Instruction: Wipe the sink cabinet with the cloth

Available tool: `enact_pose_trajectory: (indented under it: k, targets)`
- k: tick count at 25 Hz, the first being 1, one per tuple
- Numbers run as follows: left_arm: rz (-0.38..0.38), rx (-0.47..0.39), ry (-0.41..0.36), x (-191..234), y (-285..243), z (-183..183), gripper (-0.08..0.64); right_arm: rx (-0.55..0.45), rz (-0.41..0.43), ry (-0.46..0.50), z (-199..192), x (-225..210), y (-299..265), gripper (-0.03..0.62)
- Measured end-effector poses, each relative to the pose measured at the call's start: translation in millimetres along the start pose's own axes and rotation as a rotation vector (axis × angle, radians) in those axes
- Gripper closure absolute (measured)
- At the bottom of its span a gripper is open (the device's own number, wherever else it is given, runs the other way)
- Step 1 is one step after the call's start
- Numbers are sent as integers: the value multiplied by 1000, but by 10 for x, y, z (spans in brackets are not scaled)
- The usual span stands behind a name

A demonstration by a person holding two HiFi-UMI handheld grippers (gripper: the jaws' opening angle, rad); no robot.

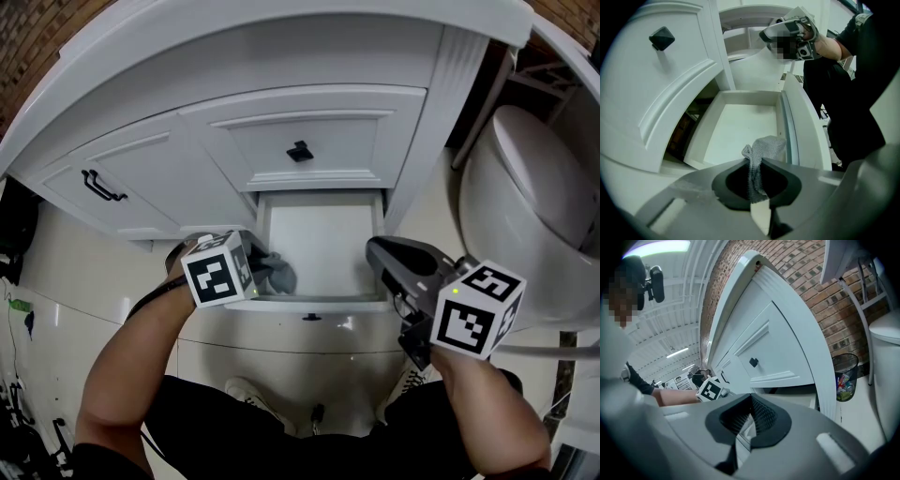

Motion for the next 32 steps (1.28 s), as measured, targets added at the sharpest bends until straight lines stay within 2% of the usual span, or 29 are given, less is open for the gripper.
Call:
enact_pose_trajectory:
  k: [9,12,14,20,25,28,30,32]
  targets:
    - [25,39,2,-32,65,-131,525,-1,-2,16,-13,67,17,588]
    - [71,33,-1,-14,140,-125,525,-3,-7,24,-18,81,37,588]
    - [124,-7,14,0,243,-97,525,-12,-12,28,2,94,73,588]
    - [345,-264,163,-91,830,-10,525,-67,-19,67,113,156,176,588]
    - [506,-526,258,-418,1460,49,524,-90,3,244,92,503,251,588]
    - [547,-731,365,-693,1719,75,525,-97,-32,294,14,704,315,588]
    - [533,-875,452,-917,1835,111,523,-101,-31,295,-30,847,340,588]
    - [507,-981,513,-1142,1875,137,523,-97,-4,292,-72,981,350,588]
Point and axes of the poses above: the fingertips, and each gripper's own axes: y backward along the fingers, x to its left, z out of its top, the point moved 5 cm from there along y, backward along the fingers, and after that the axes turned 2 degrees about -y, right-handed, at the moved point
